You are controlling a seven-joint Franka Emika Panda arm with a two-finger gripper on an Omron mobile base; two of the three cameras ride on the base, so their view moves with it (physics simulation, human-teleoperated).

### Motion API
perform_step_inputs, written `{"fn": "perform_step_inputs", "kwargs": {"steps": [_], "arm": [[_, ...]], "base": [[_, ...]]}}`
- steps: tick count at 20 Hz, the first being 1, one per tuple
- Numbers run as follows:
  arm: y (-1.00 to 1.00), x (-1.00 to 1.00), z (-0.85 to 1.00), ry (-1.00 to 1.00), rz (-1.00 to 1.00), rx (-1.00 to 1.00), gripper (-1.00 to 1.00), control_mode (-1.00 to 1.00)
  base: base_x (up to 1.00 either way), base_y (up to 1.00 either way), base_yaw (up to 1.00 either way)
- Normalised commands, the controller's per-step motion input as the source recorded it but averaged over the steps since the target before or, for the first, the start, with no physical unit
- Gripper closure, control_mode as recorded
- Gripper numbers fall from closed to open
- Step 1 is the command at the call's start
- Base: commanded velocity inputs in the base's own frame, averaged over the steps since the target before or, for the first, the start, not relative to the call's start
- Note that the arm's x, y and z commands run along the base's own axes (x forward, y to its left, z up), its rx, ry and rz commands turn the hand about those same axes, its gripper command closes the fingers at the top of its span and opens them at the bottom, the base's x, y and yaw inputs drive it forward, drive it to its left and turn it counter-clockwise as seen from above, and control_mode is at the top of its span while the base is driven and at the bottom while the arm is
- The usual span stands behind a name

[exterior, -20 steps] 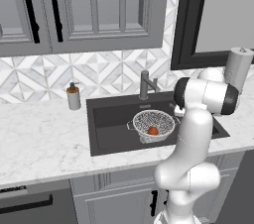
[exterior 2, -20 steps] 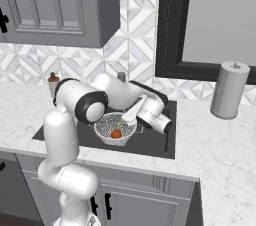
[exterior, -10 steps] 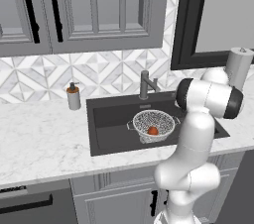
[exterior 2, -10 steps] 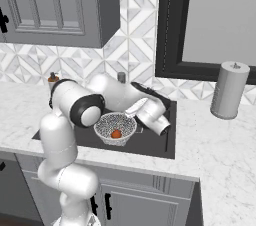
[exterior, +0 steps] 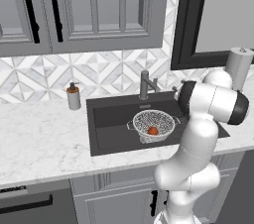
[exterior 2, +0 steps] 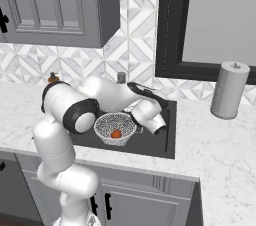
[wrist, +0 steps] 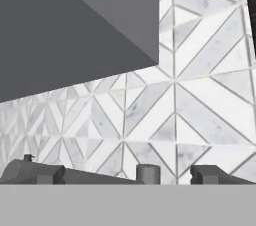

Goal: Put the colander in the sink, put the orange in the colander, and turn on the sink faucet and pour water over the colander.

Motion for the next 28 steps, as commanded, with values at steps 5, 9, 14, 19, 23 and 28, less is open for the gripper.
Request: {"fn": "perform_step_inputs", "kwargs": {"steps": [5, 9, 14, 19, 23, 28], "arm": [[0.02, 0.0, 0.24, 0.04, -0.13, -0.06, -1.0, -1.0], [0.07, 0.0, 0.27, 0.03, -0.08, -0.03, -1.0, -1.0], [0.04, 0.0, 0.16, 0.12, -0.01, 0.0, -1.0, -1.0], [0.03, 0.0, 0.0, 0.13, 0.0, 0.0, -1.0, -1.0], [0.0, 0.0, -0.07, 0.03, 0.0, 0.0, -1.0, -1.0], [0.06, 0.0, -0.18, 0.0, 0.0, 0.0, -1.0, -1.0]], "base": [[0.0, 0.0, 0.0], [0.0, 0.0, 0.0], [0.0, 0.0, 0.0], [0.0, 0.0, 0.0], [0.0, 0.0, 0.0], [0.0, 0.0, 0.0]]}}
